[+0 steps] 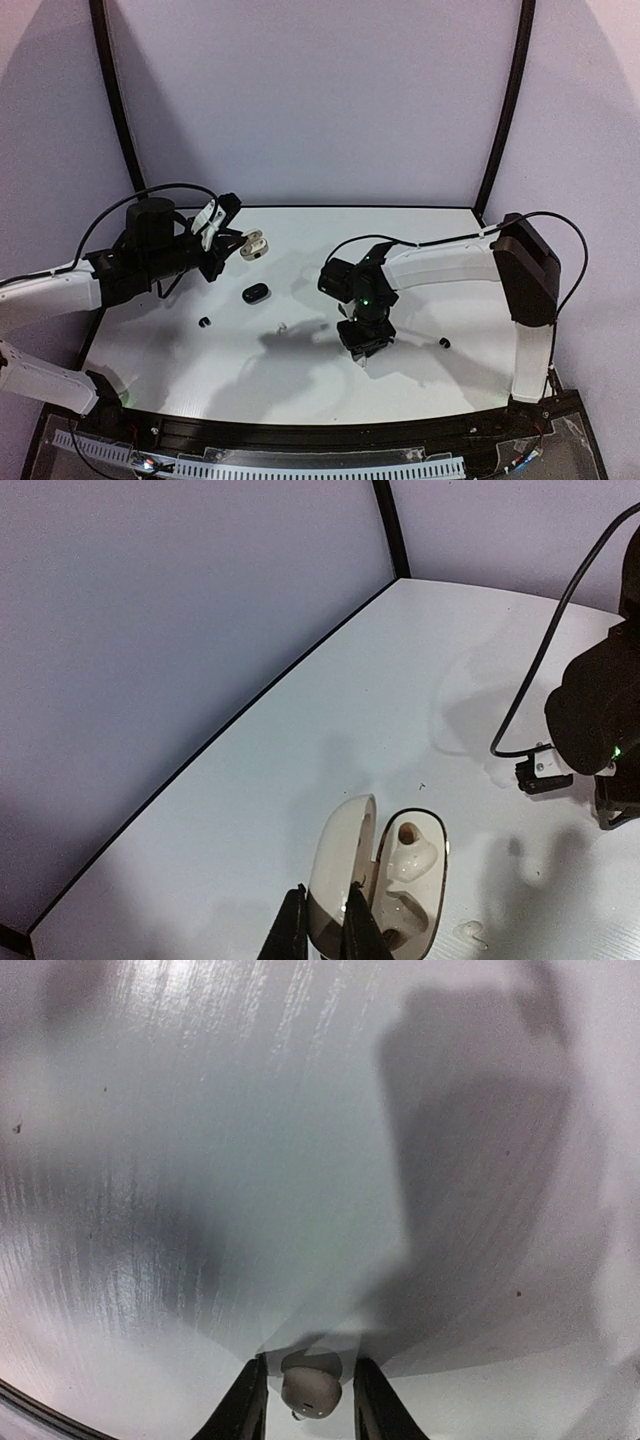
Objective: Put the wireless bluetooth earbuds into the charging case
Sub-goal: Pick up the right earbud from the center of the board.
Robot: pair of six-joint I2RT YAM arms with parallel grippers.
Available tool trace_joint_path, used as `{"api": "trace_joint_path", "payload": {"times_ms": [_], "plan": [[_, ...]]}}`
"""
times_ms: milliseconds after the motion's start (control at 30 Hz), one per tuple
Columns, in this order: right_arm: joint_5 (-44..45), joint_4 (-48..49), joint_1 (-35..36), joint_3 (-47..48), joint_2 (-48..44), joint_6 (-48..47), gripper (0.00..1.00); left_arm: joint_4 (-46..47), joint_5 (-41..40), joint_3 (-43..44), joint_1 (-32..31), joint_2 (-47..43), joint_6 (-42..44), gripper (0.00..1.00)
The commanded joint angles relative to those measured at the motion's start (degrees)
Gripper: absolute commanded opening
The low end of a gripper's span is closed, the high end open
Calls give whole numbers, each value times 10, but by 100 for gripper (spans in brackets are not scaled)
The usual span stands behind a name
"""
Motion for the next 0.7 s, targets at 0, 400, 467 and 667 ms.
{"api": "trace_joint_path", "payload": {"times_ms": [0,400,467,667], "plan": [[1,-23,13,3,15,3,28,5,8,18,-1,0,6,1],[35,-35,13,87,11,-45,0,-2,25,25,-1,2,3,1],[66,-34,14,135,1,-79,0,-13,39,38,-1,6,6,1],[107,205,23,170,-136,-201,0,-70,79,96,-2,23,35,1]]}}
